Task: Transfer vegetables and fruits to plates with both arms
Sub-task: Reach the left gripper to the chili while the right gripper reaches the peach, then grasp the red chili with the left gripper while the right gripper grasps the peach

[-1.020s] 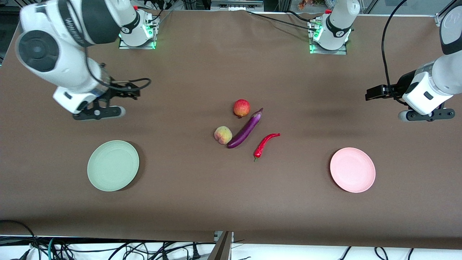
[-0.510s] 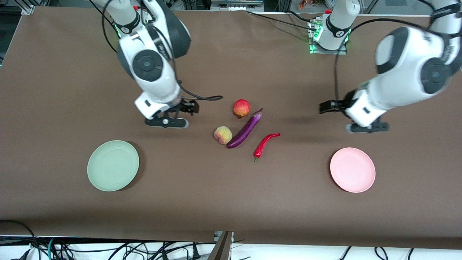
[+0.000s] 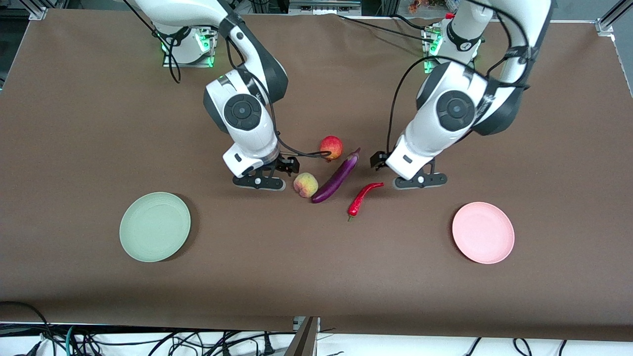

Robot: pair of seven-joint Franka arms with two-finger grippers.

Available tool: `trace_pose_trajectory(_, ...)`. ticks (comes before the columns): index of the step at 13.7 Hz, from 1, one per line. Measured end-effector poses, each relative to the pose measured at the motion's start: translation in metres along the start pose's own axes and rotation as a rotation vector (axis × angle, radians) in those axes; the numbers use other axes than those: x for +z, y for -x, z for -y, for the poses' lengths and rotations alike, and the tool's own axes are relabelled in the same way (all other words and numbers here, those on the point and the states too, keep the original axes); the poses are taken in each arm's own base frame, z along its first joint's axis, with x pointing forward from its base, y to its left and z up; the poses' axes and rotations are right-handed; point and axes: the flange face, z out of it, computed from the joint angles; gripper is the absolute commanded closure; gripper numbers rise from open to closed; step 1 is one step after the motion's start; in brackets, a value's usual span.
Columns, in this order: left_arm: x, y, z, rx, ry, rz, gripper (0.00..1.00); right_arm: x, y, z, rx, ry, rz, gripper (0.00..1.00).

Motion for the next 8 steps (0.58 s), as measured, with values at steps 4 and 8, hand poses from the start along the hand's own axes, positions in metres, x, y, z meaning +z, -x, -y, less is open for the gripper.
trace_pose_trajectory(4, 0.061, -0.011, -0.013, 0.053, -0.012, -0.064, 0.0, 0.05, -0.003, 0.01, 0.011, -0.049, -0.017, 0.0)
trace_pose_trajectory(8, 0.113, -0.022, -0.022, 0.168, -0.086, -0.141, 0.0, 0.066, -0.006, 0.009, -0.002, -0.051, -0.02, 0.0)
